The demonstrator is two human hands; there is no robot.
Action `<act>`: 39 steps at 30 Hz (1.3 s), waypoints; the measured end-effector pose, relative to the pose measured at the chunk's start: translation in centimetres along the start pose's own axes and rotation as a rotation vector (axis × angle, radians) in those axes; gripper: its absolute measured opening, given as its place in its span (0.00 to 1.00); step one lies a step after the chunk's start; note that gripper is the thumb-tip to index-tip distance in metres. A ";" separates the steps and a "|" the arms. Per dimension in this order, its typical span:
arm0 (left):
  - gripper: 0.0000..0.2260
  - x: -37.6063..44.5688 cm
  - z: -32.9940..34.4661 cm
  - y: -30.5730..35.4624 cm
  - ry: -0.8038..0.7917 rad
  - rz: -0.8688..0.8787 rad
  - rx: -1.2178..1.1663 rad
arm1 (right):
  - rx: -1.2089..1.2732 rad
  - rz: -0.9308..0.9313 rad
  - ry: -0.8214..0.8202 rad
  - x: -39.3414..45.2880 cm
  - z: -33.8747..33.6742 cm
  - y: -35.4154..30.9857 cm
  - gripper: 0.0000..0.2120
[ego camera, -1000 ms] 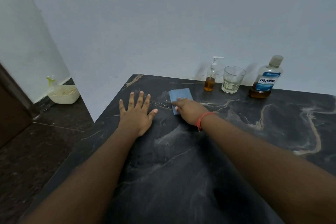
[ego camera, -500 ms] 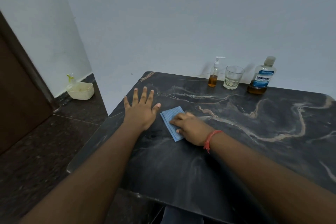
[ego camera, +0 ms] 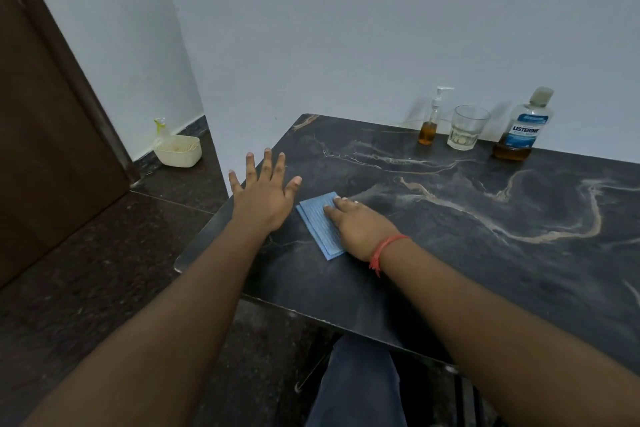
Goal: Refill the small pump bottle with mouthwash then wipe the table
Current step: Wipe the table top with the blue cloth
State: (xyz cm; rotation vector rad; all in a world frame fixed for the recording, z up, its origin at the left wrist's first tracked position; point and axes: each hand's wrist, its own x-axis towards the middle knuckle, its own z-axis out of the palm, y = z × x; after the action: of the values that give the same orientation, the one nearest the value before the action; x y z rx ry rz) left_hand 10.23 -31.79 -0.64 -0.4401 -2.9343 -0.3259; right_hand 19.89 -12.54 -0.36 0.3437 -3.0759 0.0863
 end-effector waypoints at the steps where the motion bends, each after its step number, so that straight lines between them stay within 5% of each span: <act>1: 0.33 -0.4 -0.1 -0.5 0.012 -0.001 -0.005 | 0.052 -0.037 0.040 -0.1 0.5 -1.3 0.21; 4: 0.33 -1.4 -0.3 -1.9 0.029 -0.028 -0.019 | 0.132 -0.186 0.023 -0.9 2.1 -4.3 0.22; 9: 0.34 -2.9 -0.8 -3.4 0.017 -0.051 0.009 | -0.043 -0.034 0.044 1.0 1.1 -4.1 0.22; 15: 0.33 -4.1 -1.2 -4.0 0.065 -0.013 0.000 | 0.036 -0.224 -0.062 0.0 1.9 -6.4 0.29; 21: 0.34 -5.1 -1.0 -4.5 0.060 -0.012 -0.015 | 0.027 0.058 0.021 1.3 1.8 -6.4 0.28; 26: 0.34 -5.7 -0.7 -4.1 0.042 0.017 -0.005 | 0.002 -0.209 -0.061 -0.2 2.0 -6.1 0.26; 31: 0.35 -6.3 -0.7 -3.5 0.046 0.033 0.020 | 0.005 0.011 -0.046 -0.4 1.4 -5.1 0.27; 35: 0.36 -7.0 -0.3 -2.2 0.002 0.039 0.031 | -0.010 -0.224 -0.072 -2.7 1.9 -5.5 0.26; 39: 0.36 -7.5 0.0 -0.8 -0.004 0.070 0.039 | -0.021 0.036 -0.031 -4.2 1.0 -2.1 0.27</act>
State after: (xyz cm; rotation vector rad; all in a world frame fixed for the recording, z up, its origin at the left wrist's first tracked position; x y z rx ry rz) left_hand 17.09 -34.54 -2.22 -0.5374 -2.9148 -0.2580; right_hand 24.38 -13.72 -1.45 0.2916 -3.1118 0.0496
